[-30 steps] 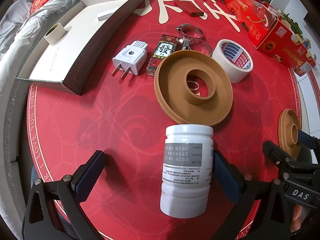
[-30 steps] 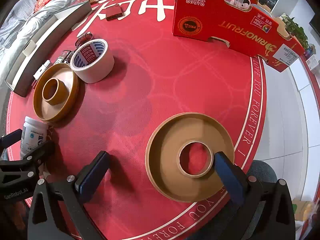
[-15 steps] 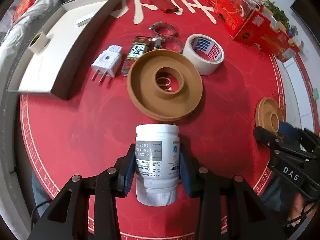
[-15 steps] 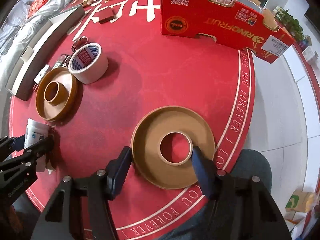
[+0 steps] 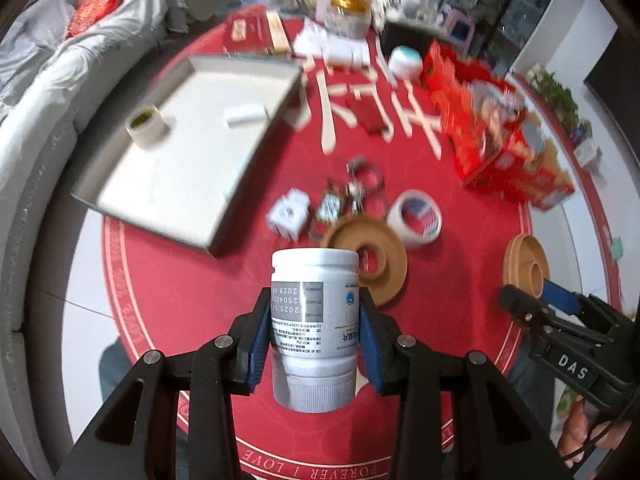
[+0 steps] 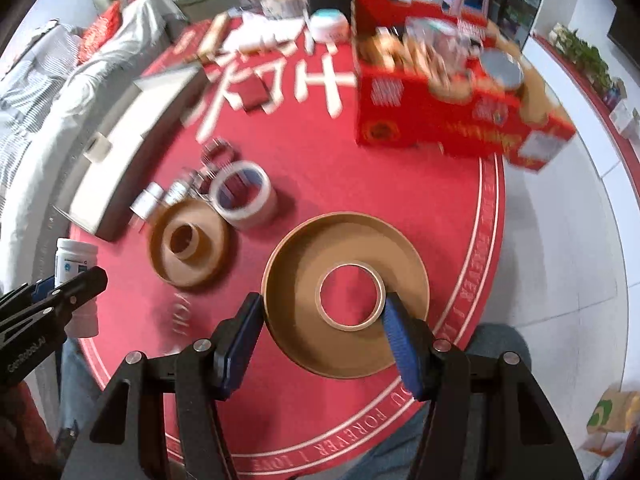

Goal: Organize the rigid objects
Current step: 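Carry the brown ring and white jar over the gray tray, then open both tools to drop the white jar and brown ring into the tray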

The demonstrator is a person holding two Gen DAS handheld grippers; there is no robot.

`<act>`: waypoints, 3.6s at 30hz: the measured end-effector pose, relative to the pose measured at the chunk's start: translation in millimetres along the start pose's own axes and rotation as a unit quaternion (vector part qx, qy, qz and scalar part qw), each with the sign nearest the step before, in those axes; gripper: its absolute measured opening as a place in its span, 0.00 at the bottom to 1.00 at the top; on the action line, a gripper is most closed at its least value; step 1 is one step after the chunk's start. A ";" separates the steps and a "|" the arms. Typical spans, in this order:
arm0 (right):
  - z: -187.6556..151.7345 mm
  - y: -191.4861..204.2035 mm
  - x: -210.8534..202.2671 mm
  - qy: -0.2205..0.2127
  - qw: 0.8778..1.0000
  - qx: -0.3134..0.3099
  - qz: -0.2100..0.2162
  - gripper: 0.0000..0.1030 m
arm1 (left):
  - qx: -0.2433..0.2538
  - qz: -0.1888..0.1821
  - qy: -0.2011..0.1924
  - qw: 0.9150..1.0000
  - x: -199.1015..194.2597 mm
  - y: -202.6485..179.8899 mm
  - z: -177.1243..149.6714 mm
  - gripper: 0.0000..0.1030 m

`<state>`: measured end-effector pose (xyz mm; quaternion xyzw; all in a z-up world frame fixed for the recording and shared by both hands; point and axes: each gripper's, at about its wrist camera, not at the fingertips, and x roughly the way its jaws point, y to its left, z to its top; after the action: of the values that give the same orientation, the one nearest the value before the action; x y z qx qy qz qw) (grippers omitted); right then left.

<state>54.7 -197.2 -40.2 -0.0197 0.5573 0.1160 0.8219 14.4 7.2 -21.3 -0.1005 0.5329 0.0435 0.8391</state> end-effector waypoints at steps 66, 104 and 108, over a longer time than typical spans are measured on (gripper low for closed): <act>223.7 217.5 30.5 -0.024 0.986 -0.127 0.105 0.60 | -0.151 0.091 -0.073 0.982 1.9 165.2 152.0 0.42; 200.5 252.5 131.8 0.059 0.986 -0.138 0.073 0.60 | -0.134 0.111 0.030 0.984 108.9 171.1 124.0 0.42; 200.2 253.8 139.2 0.061 0.986 -0.137 0.066 0.60 | -0.130 0.112 0.034 0.985 114.2 171.5 123.0 0.42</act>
<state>232.2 105.4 -68.1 -0.1025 0.5851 0.2441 0.7665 141.3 197.1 -94.7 -0.1503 0.5589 0.2028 0.7899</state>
